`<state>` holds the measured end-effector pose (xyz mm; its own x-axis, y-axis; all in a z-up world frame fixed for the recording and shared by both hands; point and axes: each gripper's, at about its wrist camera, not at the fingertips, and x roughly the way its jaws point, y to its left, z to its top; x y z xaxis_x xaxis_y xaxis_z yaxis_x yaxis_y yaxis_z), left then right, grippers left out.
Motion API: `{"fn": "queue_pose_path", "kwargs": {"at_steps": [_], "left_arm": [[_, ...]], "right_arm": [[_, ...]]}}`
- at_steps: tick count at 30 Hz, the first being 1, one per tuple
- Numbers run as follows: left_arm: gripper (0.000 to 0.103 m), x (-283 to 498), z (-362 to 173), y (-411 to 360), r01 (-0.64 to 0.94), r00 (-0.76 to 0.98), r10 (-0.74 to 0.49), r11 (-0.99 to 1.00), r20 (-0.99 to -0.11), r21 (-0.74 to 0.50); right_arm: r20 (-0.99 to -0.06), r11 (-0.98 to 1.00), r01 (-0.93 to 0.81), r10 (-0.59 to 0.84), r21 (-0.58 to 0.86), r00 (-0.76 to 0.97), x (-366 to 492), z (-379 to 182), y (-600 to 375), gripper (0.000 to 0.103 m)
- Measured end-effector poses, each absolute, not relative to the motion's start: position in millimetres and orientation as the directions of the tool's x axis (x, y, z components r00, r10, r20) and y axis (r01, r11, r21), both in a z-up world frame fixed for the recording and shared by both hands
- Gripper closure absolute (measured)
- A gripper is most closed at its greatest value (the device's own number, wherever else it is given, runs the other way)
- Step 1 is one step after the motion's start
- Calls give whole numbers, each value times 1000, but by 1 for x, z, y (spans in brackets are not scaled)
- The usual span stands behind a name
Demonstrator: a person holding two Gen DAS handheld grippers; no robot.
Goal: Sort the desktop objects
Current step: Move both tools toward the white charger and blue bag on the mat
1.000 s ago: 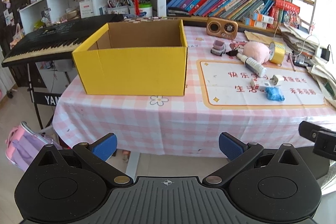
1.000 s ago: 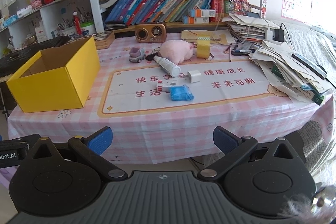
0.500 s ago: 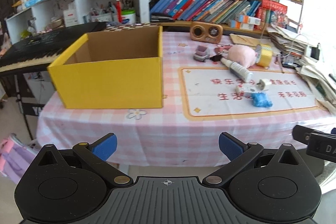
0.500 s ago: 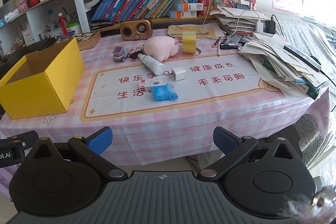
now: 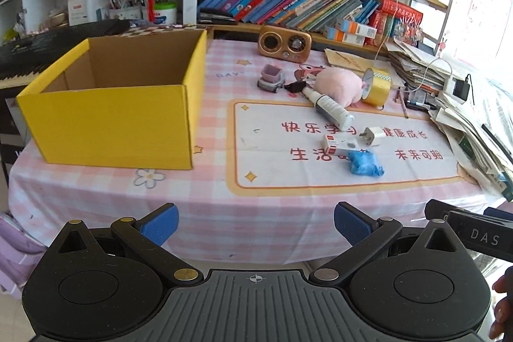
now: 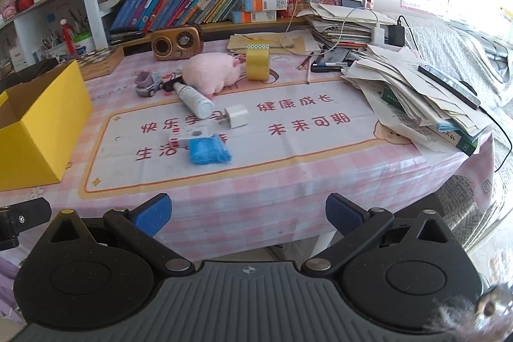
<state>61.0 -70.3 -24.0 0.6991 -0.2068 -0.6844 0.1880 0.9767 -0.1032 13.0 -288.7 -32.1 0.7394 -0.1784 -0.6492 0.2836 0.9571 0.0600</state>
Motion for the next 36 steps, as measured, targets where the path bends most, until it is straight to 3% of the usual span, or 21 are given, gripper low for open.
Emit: {"fn": "queue_pose_path", "kwargs": {"at_steps": [9,19,24,30,36], "left_arm": [[0,89,-34,-109,234,654,-226,968,-722,-90],[0,118,-50,-148,219,615,-200,973,-763,-78],[1,126,-56,-170,229,597,-205,970,-775,-80],[1,140,-59,-190,229,593,-202,970,-779,-77],[1,142,-61,-193,199,590,-173,978,-789,-66]], "right_arm": [[-685,959,246,-85,140,724,46,-41,-323,0],[-711,980,151,-15,129,703,85,-48,-354,1],[-730,984,123,14,133,683,105,-56,-370,8],[-733,987,55,72,148,676,131,-61,-384,34],[-725,992,-35,112,120,680,166,-65,-382,35]]}}
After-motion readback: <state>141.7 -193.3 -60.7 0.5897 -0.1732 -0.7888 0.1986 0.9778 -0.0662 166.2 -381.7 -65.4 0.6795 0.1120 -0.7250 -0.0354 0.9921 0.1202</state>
